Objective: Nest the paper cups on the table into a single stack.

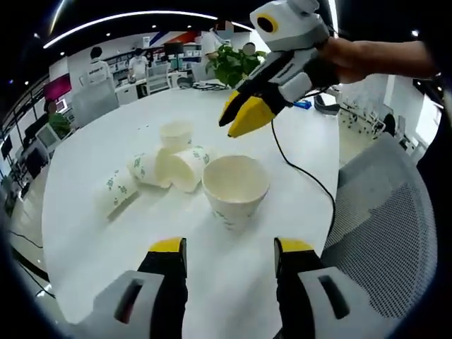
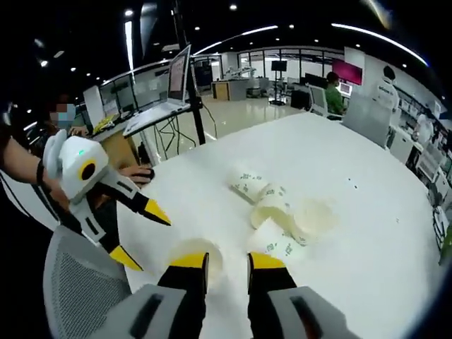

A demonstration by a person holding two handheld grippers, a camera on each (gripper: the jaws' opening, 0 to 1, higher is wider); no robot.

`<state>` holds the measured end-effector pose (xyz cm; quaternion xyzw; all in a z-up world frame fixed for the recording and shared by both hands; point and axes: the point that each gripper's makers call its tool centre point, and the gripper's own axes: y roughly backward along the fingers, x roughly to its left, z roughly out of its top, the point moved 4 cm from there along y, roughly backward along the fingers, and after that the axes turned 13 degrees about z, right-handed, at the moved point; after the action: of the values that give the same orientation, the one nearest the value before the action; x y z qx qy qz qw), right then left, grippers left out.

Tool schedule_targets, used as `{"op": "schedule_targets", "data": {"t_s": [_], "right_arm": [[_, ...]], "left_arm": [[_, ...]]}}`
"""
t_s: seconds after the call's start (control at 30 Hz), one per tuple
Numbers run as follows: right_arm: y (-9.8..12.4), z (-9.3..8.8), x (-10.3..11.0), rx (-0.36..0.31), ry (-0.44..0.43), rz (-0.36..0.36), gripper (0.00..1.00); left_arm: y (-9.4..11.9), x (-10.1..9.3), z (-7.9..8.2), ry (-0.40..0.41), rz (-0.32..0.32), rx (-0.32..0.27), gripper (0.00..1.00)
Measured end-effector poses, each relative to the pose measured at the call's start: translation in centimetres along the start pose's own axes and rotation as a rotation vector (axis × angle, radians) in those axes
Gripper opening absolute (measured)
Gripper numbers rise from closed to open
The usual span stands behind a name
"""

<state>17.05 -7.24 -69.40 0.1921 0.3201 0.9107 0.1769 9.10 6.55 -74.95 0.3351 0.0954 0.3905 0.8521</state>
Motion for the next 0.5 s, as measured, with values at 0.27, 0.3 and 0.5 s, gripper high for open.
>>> {"op": "schedule_targets", "data": {"t_s": [0.27,0.3,0.5], "right_arm": [[0.8,0.2,-4.6,-0.026,-0.104,-0.11,0.32],[0.5,0.1,-5.6,-0.026,-0.112,-0.118,0.32],[0.6,0.4,-7.7,-0.027,-0.15,-0.145,0.34]], "left_arm": [[0.5,0.4,-0.3,0.027,0.015,0.002,0.48],[0.5,0.4,-0.4,0.031,0.016,0.004,0.48],[0.8,0.8,-1.0,0.043,0.024,0.01,0.48]]}}
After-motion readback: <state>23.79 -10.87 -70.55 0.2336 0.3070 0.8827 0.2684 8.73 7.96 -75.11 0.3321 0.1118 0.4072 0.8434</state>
